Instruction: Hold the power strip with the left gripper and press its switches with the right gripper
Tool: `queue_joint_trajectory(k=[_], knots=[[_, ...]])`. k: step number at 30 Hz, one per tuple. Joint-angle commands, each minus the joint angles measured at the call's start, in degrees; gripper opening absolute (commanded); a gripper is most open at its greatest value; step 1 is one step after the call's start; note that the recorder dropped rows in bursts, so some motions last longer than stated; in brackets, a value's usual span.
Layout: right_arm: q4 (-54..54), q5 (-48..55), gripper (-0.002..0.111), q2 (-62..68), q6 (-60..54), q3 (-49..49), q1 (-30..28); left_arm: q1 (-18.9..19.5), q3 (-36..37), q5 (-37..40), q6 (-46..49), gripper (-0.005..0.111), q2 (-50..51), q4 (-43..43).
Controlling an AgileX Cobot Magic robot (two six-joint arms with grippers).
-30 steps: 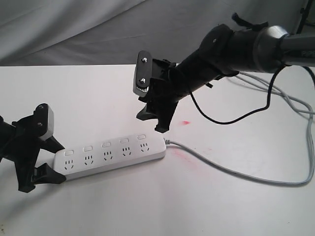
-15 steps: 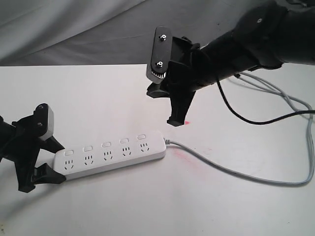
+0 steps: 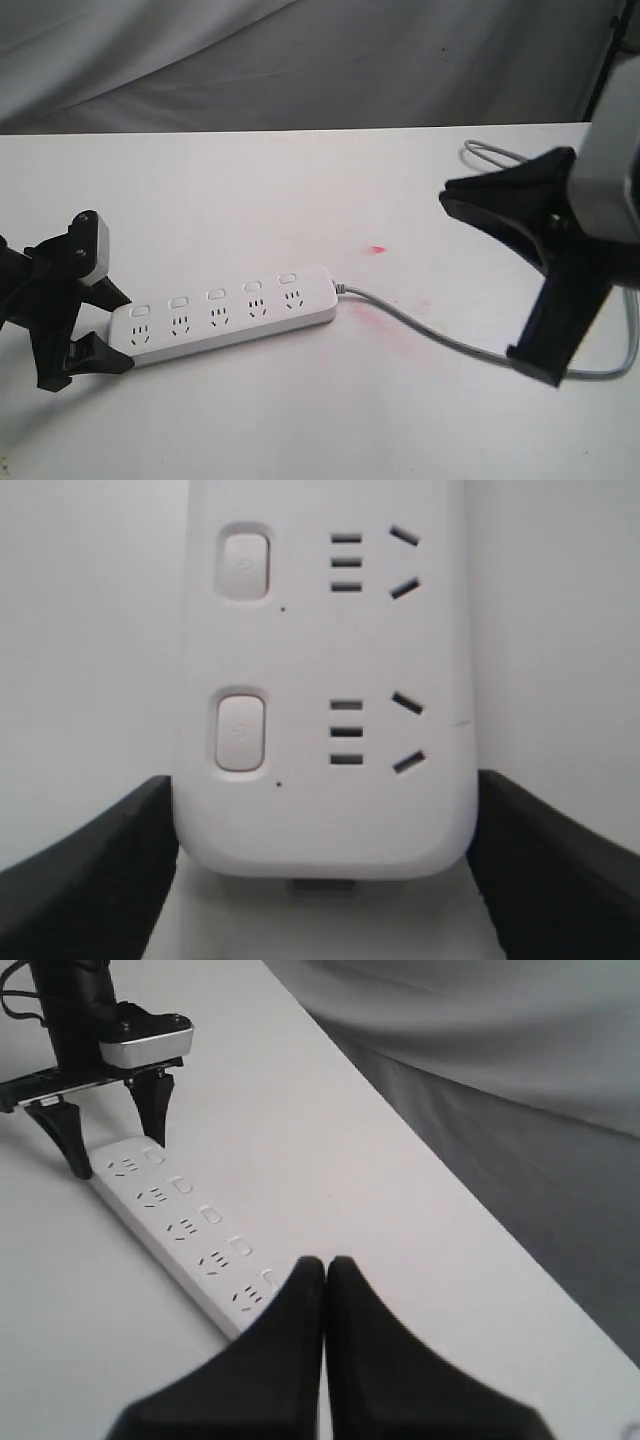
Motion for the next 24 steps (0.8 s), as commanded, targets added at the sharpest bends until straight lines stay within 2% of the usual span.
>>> queue_joint_trajectory(k=[1, 3, 17, 24], knots=[[4.1, -0.8, 0.0, -6.6, 2.4, 6.4, -0.1, 0.0, -0.1, 0.3, 0.2, 0.067, 0.0, 0.2], [4.1, -0.2, 0.0, -9.3, 6.7, 6.7, -0.1, 0.0, -0.1, 0.3, 0.2, 0.067, 0.0, 0.2], [4.2, -2.2, 0.0, -10.3, 6.9, 6.7, 0.0, 0.0, -0.1, 0.3, 0.2, 0.067, 0.0, 0.2], [4.3, -11.7, 0.0, -19.2, 6.9, 9.5, -0.2, 0.0, -0.1, 0.3, 0.2, 0.067, 0.0, 0.0]])
